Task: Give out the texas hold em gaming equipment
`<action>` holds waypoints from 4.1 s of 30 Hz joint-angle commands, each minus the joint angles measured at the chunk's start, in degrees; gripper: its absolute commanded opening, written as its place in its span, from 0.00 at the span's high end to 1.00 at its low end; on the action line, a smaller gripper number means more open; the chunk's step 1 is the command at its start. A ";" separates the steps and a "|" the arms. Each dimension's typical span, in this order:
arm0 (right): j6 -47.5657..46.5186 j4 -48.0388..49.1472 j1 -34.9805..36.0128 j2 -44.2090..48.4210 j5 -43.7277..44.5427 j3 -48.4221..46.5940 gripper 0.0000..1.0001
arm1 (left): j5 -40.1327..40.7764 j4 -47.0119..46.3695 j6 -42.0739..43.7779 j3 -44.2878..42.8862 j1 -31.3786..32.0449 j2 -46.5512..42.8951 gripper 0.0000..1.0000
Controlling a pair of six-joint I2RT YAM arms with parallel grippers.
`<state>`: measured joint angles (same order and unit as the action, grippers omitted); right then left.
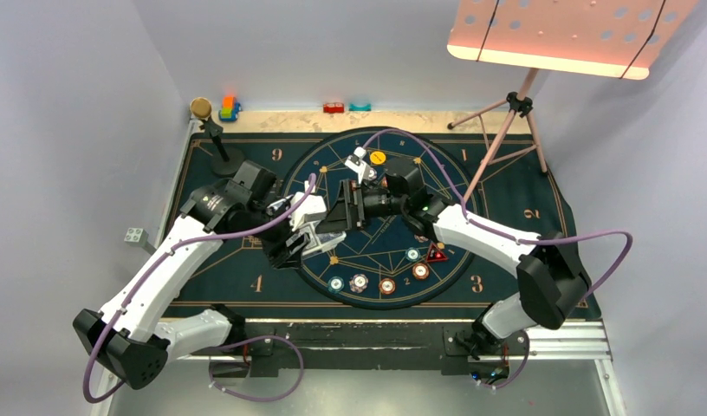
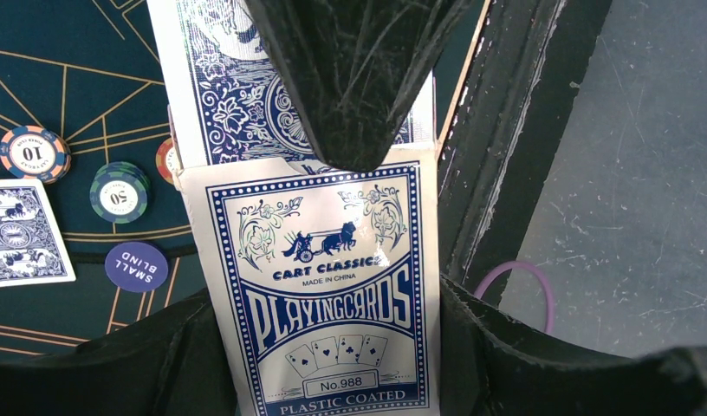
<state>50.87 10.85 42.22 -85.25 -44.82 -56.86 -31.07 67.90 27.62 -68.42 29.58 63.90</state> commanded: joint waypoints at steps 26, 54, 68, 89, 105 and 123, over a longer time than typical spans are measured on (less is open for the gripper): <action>-3.52 -4.90 -5.20 5.71 -1.10 2.42 0.50 | -1.39 -1.71 -1.21 -3.20 -0.45 -1.90 1.00; -11.67 -19.18 -8.11 10.09 3.91 -6.07 0.56 | -3.47 -3.52 -2.28 -0.44 -0.52 -2.46 1.00; -13.99 -25.78 -4.86 10.24 10.28 -11.68 0.65 | -1.90 -4.66 -2.22 1.36 -0.51 -2.75 1.00; -19.08 -32.96 -4.28 10.11 14.80 -12.68 0.51 | -2.17 -4.36 -2.84 1.02 -0.54 -2.86 1.00; -14.97 -31.38 -4.28 13.11 12.52 -9.54 0.36 | -5.48 -5.85 -5.64 3.20 -1.26 -1.67 1.00; -15.54 -33.28 -4.68 15.70 17.60 -3.11 0.37 | -5.52 -5.67 -4.80 3.65 -3.22 -3.20 1.00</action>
<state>35.55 -23.16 37.85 -71.96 -28.82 -61.93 -34.96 63.48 22.96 -63.96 26.74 62.02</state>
